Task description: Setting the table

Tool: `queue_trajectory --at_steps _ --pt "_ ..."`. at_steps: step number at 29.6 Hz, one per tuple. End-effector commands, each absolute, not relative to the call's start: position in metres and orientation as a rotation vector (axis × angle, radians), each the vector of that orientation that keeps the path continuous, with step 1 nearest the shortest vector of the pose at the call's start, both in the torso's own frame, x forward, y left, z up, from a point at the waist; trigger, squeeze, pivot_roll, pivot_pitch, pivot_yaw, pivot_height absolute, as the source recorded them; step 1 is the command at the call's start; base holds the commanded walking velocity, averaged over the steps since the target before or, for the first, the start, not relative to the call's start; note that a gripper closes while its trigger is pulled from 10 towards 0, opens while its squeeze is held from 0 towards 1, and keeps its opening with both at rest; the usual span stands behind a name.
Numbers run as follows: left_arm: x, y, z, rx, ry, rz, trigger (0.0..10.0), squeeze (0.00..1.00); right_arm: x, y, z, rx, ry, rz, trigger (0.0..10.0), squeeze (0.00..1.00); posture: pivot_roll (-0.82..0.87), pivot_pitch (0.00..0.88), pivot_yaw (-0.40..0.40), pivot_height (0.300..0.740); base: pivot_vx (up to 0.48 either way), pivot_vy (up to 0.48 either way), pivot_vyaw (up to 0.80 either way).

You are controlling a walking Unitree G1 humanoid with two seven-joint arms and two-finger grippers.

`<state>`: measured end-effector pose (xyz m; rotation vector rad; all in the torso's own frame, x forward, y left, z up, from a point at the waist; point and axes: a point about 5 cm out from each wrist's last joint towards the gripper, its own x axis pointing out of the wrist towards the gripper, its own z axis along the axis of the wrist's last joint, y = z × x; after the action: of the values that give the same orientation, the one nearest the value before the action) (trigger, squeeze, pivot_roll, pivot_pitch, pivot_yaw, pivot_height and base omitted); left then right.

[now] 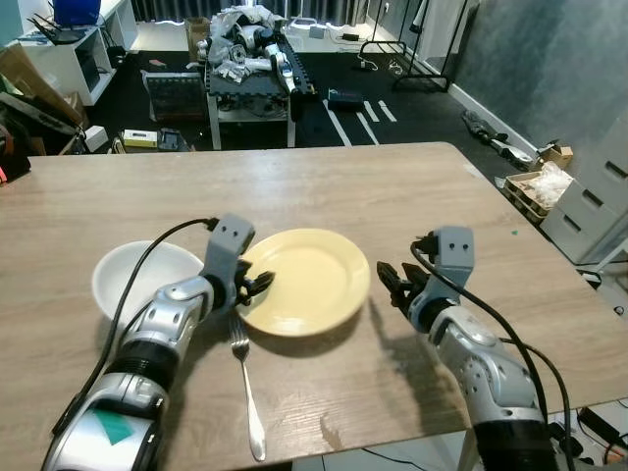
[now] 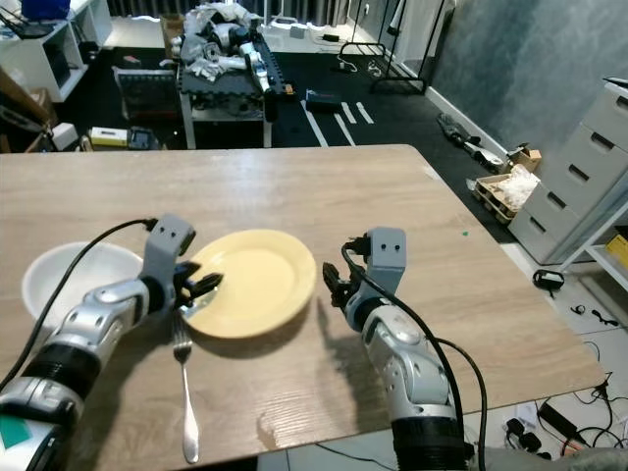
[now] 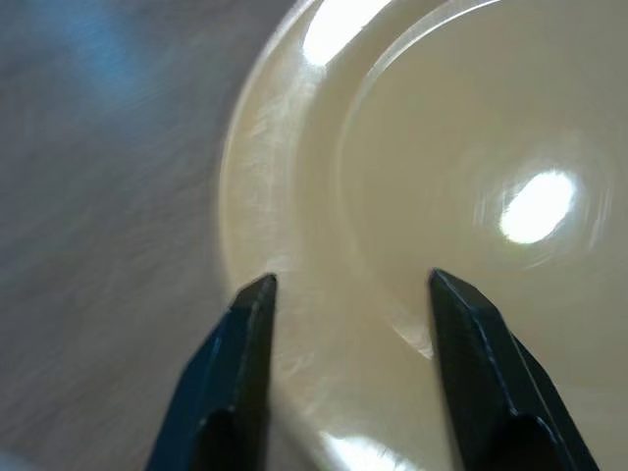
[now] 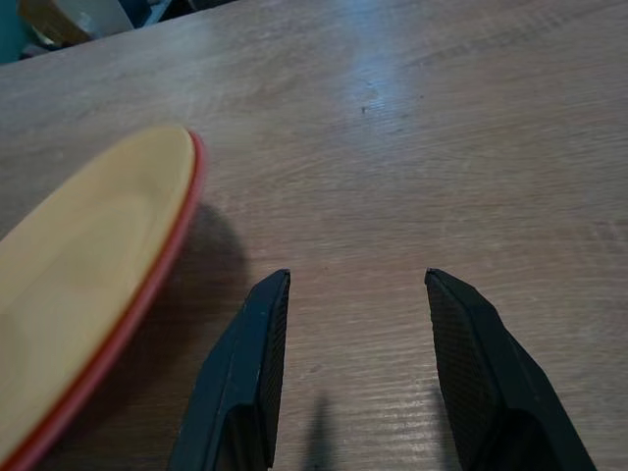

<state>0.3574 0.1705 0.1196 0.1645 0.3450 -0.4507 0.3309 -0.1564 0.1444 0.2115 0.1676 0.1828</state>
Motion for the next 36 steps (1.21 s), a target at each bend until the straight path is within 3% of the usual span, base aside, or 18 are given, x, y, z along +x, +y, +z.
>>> queue_trajectory --at_steps 1,3,8,15,26,36 --pt "0.341 0.176 0.095 0.144 0.451 -0.439 10.0 0.0 0.331 -0.159 0.141 0.223 0.175 0.167 10.0 0.0 -0.02 0.0 0.032 0.74 0.0 0.0 0.0" --pt "0.338 0.177 0.093 0.137 0.458 -0.439 10.0 0.0 0.331 -0.159 0.141 0.23 0.177 0.169 10.0 0.0 -0.02 0.0 0.03 0.74 0.0 0.0 0.0" --pt "0.336 0.176 0.087 0.104 0.457 -0.418 10.0 0.0 0.331 -0.143 0.15 0.483 0.179 0.289 10.0 0.0 -0.02 0.0 0.023 0.74 0.0 0.0 0.0" --pt "0.334 0.174 0.091 0.095 0.448 -0.411 10.0 0.0 0.322 -0.123 0.173 0.613 0.095 0.473 10.0 0.0 -0.03 0.0 0.029 0.74 0.0 0.0 0.0" --pt "0.334 0.174 0.092 0.095 0.447 -0.403 10.0 0.0 0.306 -0.106 0.172 0.576 0.152 0.632 10.0 0.0 -0.03 0.0 0.027 0.74 0.0 0.0 0.0" --pt "0.331 0.174 0.093 0.092 0.445 -0.398 10.0 0.0 0.308 -0.122 0.164 0.458 0.179 0.526 10.0 0.0 -0.03 0.0 0.025 0.74 0.0 0.0 0.0"
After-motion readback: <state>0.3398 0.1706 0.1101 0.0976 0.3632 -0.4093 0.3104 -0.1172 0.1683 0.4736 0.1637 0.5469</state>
